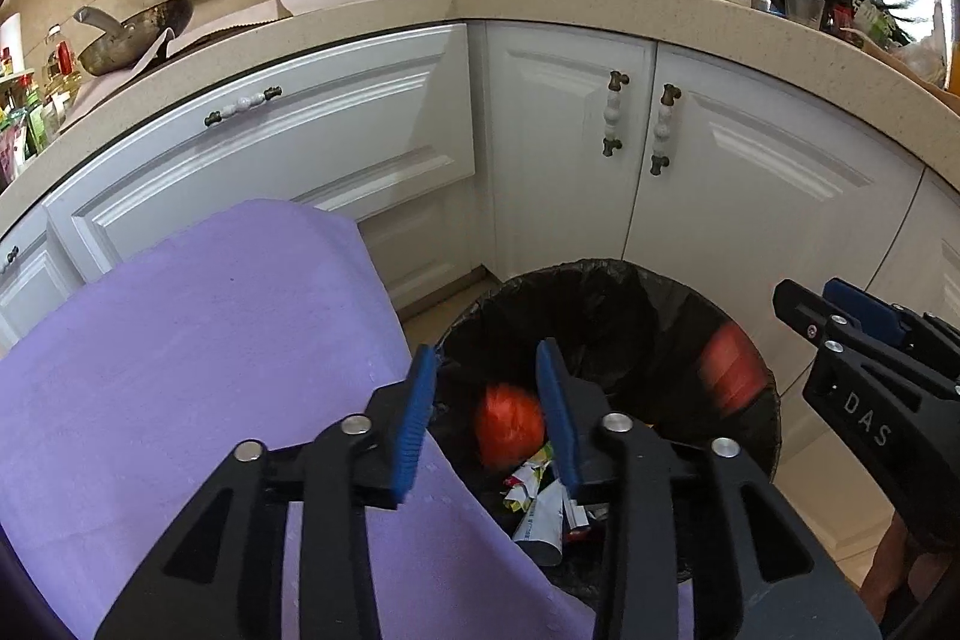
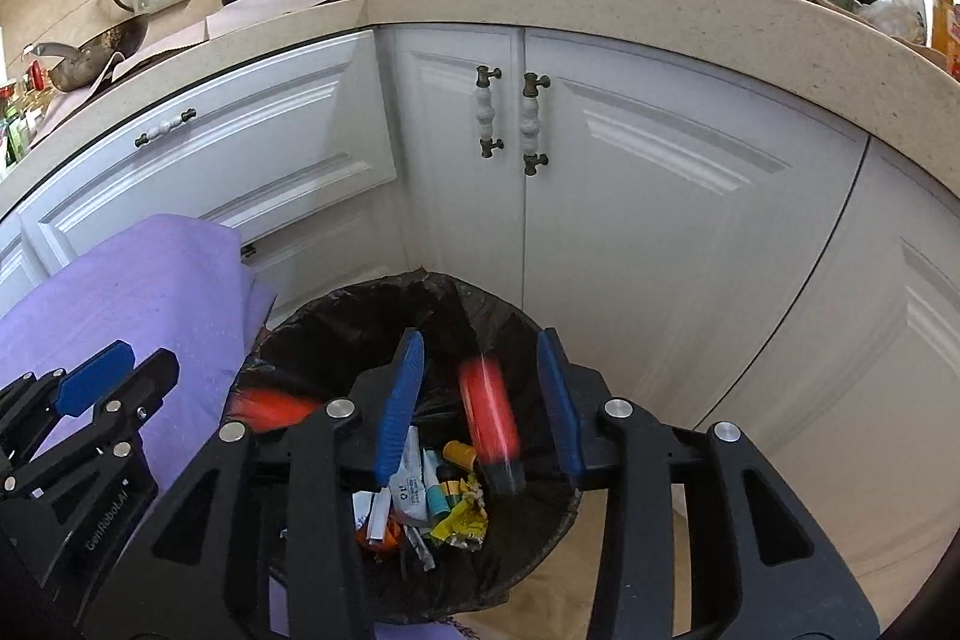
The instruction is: Collect trash
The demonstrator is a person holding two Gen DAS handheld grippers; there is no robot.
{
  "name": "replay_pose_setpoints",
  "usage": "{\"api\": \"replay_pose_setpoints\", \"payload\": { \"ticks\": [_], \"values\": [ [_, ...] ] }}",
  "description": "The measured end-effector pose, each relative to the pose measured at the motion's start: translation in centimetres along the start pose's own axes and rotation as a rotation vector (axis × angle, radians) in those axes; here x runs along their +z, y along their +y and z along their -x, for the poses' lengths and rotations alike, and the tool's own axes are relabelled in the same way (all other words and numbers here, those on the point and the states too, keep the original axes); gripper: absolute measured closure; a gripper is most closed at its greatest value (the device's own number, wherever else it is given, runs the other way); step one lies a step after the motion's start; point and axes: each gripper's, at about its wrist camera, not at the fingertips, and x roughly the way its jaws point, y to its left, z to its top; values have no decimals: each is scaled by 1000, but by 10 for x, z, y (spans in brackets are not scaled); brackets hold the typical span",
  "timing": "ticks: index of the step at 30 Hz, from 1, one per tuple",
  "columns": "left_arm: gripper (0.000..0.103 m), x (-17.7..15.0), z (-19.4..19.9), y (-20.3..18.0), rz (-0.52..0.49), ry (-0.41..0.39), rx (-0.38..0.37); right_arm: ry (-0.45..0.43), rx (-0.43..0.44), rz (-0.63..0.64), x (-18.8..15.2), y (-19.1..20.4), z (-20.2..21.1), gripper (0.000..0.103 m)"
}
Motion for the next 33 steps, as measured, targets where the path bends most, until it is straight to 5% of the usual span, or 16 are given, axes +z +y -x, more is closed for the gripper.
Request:
{"api": "replay_pose_setpoints", "payload": {
  "ticks": [9,33],
  "values": [
    [45,-1,10,8,32,6,-10,-12,-6,-5,-3,3,16,45],
    [28,-27,100,41,41,-80,31,-56,-5,-11,-29,20,98,30]
  ]
}}
